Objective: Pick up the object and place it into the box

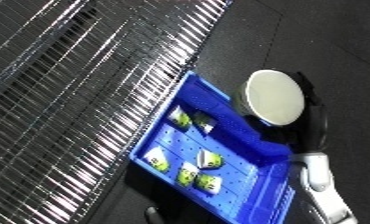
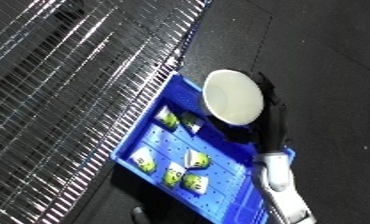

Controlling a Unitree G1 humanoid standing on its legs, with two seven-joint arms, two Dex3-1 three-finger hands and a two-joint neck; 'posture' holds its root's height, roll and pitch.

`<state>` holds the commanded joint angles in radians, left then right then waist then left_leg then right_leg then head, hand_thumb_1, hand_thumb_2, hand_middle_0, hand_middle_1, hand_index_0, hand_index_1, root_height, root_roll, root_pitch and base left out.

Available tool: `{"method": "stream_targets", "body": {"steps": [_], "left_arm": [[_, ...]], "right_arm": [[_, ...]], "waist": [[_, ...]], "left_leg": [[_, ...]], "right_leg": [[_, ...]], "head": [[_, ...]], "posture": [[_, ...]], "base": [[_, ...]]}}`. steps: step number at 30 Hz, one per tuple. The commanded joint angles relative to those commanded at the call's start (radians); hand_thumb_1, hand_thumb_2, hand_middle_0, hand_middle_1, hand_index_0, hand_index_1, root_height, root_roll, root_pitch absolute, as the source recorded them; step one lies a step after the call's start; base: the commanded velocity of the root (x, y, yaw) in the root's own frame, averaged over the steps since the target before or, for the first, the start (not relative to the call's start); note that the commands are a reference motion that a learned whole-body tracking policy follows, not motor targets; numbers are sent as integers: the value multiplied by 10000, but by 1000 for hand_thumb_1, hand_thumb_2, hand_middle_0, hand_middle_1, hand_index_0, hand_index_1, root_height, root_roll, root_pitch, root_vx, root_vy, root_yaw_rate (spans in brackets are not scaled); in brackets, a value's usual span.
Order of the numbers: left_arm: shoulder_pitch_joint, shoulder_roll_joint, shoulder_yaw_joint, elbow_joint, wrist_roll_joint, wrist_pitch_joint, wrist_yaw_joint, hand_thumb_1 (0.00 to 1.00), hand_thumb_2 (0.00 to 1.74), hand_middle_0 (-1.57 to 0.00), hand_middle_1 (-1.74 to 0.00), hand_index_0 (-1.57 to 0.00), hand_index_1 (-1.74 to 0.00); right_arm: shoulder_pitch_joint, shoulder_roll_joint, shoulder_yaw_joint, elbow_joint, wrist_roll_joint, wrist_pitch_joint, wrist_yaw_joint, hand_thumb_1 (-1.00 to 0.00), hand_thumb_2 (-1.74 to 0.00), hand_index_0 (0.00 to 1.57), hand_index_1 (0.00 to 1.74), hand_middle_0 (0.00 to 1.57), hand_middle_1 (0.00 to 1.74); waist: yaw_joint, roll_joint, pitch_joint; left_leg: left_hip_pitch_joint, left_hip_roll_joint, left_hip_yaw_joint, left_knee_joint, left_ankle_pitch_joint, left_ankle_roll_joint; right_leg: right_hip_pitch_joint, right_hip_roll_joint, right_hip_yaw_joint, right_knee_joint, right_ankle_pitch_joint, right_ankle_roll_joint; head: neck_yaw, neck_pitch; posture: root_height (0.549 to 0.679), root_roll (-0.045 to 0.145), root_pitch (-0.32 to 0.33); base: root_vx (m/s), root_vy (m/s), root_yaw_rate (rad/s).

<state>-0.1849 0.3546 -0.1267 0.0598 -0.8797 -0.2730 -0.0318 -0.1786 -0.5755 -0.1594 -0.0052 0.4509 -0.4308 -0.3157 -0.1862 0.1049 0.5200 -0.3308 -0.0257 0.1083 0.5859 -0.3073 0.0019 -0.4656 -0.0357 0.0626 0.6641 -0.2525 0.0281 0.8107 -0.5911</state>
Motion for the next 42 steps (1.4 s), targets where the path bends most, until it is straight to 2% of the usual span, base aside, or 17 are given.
{"method": "stream_targets", "body": {"steps": [5,16,20,24,29,33,36,42], "left_arm": [[-49,2,-46,54,4,-17,30,1000,1740,-1570,-1740,-1570,-1740],[-65,32,-65,89,-23,5,-5,1000,1740,-1570,-1740,-1570,-1740],[58,66,19,-46,-16,49,-30,1000,1740,-1570,-1740,-1570,-1740],[161,156,127,-377,54,159,78,1000,1740,-1570,-1740,-1570,-1740],[134,160,169,-450,103,166,188,1000,1740,-1570,-1740,-1570,-1740],[101,176,225,-504,145,295,193,1000,1740,-1570,-1740,-1570,-1740],[-19,245,232,-439,219,388,201,1000,1740,-1570,-1740,-1570,-1740],[-233,398,209,-278,341,490,180,1000,1740,-1570,-1740,-1570,-1740]], "right_arm": [[36,-26,6,362,-60,-66,-204,0,0,0,0,0,0],[124,-17,-42,757,253,-292,-67,0,0,0,0,0,0],[318,129,8,526,338,-248,244,0,0,0,0,0,0],[378,302,192,-63,112,-117,317,0,0,0,0,0,0],[-4,443,629,-731,20,241,813,0,0,0,0,0,0],[-586,493,1075,-1289,-154,892,1129,0,0,0,0,0,0],[-1022,582,1504,-1518,-295,1312,1372,0,0,0,0,0,0],[-1681,773,2345,-1633,-453,1840,1854,0,0,0,0,0,0]], "waist": [[19,18,0],[74,60,0],[127,10,0],[253,-113,0],[491,-258,0],[793,-384,0],[1065,-544,0],[1582,-807,0]], "left_leg": [[-2,-38,-44,-52,39,1],[4,-89,-130,-98,115,-7],[-38,-75,-175,-43,171,-14],[-120,-68,-256,-45,189,11],[-283,-61,-465,-5,376,-30],[-413,-56,-672,-21,582,-85],[-566,-45,-877,23,715,-115],[-862,-51,-1230,104,823,-86]], "right_leg": [[-14,34,18,-8,11,-8],[23,27,0,-29,1,-34],[24,33,-38,8,-22,-57],[-30,53,-117,15,-13,-74],[-41,60,-288,94,-59,-120],[-57,46,-455,176,-89,-166],[-49,26,-610,224,-88,-175],[-106,12,-937,411,-100,-152]], "head": [[99,49],[-146,238],[-912,688],[-1634,1027],[-2722,1329],[-3895,1231],[-4806,1342],[-6314,1424]], "posture": [[652,94,71],[652,96,70],[652,97,67],[651,97,68],[650,93,68],[649,89,68],[649,84,68],[647,72,71]], "base": [[-3,-7,11],[5,-10,19],[15,-48,41],[-18,-75,95],[-2,-65,106],[-7,-75,149],[-6,-111,143],[0,-94,151]]}}
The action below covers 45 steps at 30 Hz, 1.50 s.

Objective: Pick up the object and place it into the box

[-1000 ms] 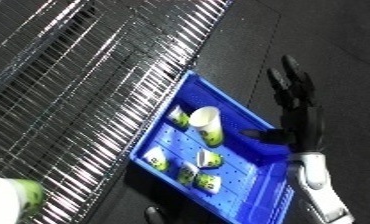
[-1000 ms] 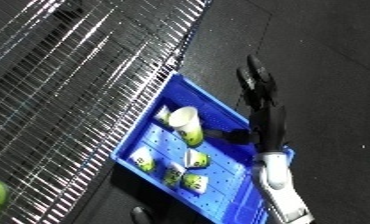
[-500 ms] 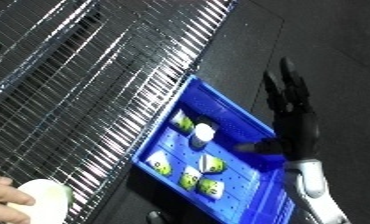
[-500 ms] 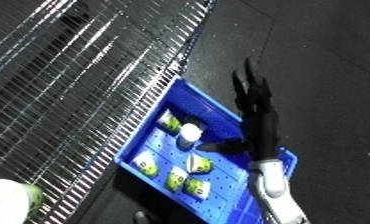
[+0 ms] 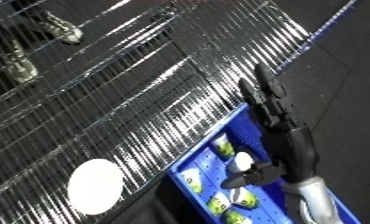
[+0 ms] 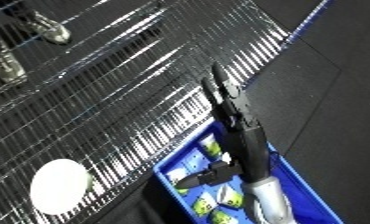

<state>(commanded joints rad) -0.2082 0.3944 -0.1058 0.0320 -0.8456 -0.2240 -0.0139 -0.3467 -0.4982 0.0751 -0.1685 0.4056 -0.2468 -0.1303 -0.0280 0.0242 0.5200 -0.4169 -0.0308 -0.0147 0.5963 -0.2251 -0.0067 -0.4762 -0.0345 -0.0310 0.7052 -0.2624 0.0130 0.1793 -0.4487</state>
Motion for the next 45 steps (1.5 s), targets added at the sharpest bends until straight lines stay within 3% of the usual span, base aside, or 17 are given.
{"method": "stream_targets", "body": {"steps": [9,16,31,33,38,42,45], "left_arm": [[-260,99,-225,299,116,3,-86,1000,1740,-1570,-1740,-1570,-1740],[-323,99,-346,405,230,52,-283,1000,1740,-1570,-1740,-1570,-1740],[-253,124,-456,334,303,50,-333,1000,1740,-1570,-1740,-1570,-1740],[-301,120,-630,303,399,5,-335,1000,1740,-1570,-1740,-1570,-1740],[-643,18,-1019,271,614,-92,-76,1000,1740,-1570,-1740,-1570,-1740],[-892,-31,-1041,287,658,-74,-9,1000,1740,-1570,-1740,-1570,-1740],[-1015,-39,-1085,311,680,-126,32,1000,1740,-1570,-1740,-1570,-1740]], "right_arm": [[-649,309,896,-60,-357,572,575,0,0,0,0,0,0],[-830,413,1369,69,-544,1000,441,0,0,0,0,0,0],[-828,421,1645,186,-790,1043,270,0,0,0,0,0,0],[-953,373,1838,363,-1136,992,-50,0,0,0,0,0,0],[-1209,356,2004,722,-1501,713,-678,0,0,0,0,0,0],[-1356,380,1977,846,-1216,638,-560,0,0,0,0,0,0],[-1463,378,1951,989,-1174,522,-532,0,0,0,0,0,0]], "waist": [[560,-170,0],[885,-272,0],[1000,-296,0],[1068,-282,0],[991,-122,0],[1002,-104,0],[1025,-101,0]], "left_leg": [[-268,-12,-366,-111,329,-74],[-535,-92,-515,196,307,-63],[-713,-119,-557,426,258,-34],[-1018,-144,-531,671,178,-9],[-2319,-270,-389,1911,-365,158],[-2999,-274,-294,2531,-612,191],[-3282,-276,-256,2756,-720,219]], "right_leg": [[-63,-80,-411,77,14,119],[-161,-132,-642,278,-78,118],[-246,-168,-736,427,-138,111],[-493,-192,-807,633,-166,99],[-1751,-151,-899,1784,-465,6],[-2459,-147,-830,2341,-610,-12],[-2782,-166,-804,2554,-651,5]], "head": [[-1633,-58],[-2087,-221],[-2054,-332],[-2063,-286],[-1907,-20],[-1857,167],[-1763,346]], "posture": [[647,63,77],[644,61,80],[643,59,82],[640,56,92],[623,44,140],[613,42,168],[610,42,184]], "base": [[7,-57,214],[11,-39,201],[2,-5,35],[-60,3,187],[-122,54,82],[-40,32,-21],[-26,19,1]]}}
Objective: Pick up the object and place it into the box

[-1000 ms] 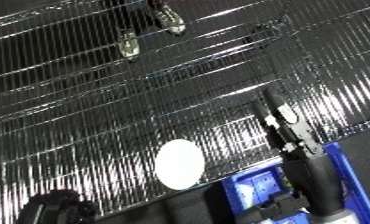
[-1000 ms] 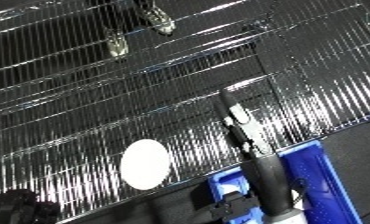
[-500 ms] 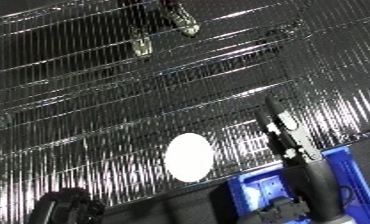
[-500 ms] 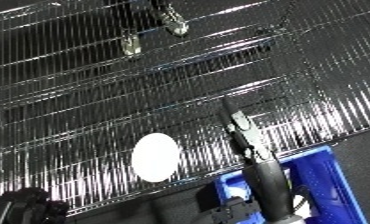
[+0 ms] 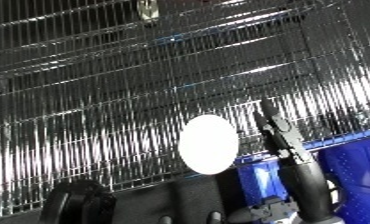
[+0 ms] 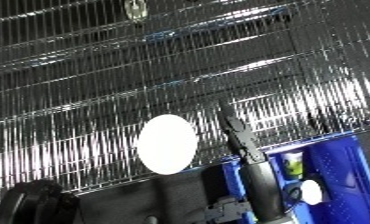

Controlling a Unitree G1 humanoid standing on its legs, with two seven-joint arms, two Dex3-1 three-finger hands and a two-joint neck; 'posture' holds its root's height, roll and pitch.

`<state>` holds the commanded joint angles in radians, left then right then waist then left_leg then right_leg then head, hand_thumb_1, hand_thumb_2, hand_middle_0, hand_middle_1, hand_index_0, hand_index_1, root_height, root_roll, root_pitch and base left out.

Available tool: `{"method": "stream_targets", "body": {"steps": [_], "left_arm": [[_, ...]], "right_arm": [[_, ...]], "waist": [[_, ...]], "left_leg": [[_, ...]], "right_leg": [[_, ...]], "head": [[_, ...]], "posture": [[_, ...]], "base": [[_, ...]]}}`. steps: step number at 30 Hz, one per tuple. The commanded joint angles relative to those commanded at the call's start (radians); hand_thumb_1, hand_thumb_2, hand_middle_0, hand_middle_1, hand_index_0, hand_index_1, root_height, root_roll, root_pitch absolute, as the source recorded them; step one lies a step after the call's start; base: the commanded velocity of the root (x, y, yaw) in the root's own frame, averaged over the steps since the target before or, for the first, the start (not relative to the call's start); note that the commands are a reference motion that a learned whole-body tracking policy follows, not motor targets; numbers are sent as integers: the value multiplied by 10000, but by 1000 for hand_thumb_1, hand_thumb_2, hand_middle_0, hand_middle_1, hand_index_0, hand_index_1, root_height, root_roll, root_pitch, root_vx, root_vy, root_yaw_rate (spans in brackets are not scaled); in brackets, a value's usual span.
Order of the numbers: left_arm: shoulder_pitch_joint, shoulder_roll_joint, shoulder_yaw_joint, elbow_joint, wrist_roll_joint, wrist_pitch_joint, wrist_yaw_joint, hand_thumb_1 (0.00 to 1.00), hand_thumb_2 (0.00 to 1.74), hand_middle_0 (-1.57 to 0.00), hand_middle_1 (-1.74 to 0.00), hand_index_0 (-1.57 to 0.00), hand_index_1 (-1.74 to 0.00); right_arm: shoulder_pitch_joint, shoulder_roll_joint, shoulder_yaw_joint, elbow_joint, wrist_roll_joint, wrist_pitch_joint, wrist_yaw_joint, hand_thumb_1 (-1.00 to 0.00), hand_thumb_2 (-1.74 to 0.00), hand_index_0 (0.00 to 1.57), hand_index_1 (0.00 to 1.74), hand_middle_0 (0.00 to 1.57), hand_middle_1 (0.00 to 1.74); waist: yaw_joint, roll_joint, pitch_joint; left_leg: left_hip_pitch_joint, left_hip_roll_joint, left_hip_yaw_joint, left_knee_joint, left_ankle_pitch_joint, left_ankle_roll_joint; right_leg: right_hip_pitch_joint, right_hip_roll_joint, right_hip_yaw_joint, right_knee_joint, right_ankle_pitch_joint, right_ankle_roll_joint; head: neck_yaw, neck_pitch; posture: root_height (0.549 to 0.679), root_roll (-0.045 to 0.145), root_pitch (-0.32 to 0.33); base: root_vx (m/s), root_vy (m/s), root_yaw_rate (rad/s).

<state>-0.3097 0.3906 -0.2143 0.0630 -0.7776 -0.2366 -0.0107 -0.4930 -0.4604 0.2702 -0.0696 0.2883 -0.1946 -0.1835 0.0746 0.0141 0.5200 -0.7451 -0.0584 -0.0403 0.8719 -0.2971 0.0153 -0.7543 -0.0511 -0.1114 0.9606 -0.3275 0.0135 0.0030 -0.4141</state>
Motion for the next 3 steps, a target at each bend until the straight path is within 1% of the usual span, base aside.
{"method": "stream_targets", "body": {"steps": [3], "left_arm": [[-101,26,-10,38,-28,-62,19,1000,1740,-1570,-1740,-1570,-1740]], "right_arm": [[-114,-27,-4,105,-74,-69,-24,0,0,0,0,0,0]], "waist": [[23,13,0]], "left_leg": [[-154,-2,13,97,-55,17]], "right_leg": [[-180,-1,0,111,-22,15]], "head": [[82,178]], "posture": [[608,40,194]], "base": [[-30,19,13]]}}
